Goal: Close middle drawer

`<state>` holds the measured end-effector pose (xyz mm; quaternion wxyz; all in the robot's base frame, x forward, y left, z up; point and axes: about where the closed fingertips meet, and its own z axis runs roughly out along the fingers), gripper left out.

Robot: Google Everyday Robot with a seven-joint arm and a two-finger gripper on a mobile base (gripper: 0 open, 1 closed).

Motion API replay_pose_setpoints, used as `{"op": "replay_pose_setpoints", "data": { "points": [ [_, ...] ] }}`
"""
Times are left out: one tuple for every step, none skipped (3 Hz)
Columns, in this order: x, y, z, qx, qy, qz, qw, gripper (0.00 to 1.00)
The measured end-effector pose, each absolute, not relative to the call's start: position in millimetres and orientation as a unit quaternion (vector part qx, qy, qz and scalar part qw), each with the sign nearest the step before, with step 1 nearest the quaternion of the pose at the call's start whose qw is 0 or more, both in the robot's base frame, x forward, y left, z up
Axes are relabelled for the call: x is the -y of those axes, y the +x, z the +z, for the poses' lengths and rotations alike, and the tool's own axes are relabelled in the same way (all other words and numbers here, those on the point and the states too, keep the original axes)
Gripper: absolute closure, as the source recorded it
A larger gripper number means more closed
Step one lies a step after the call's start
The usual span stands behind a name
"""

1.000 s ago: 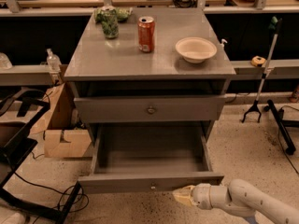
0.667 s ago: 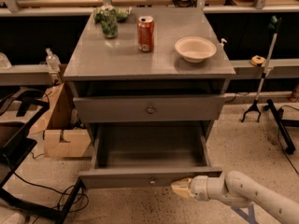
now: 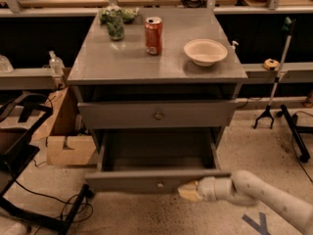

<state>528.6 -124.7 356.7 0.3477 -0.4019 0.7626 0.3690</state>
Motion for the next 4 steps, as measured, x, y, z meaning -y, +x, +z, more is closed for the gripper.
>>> {"op": "replay_pose_setpoints", "data": {
  "points": [
    [124.6,530.5,357.2,-0.762,-0.403,0.368,0.347,1.0],
    [119.0,564.8,361.0,-0.762,-0.413,0.364,0.341,1.0],
    [118.1,572.0,362.2,-0.762,-0.416,0.363,0.34,1.0],
    [114.8,597.3,366.0,-0.76,-0.421,0.359,0.34,1.0]
  ]
}}
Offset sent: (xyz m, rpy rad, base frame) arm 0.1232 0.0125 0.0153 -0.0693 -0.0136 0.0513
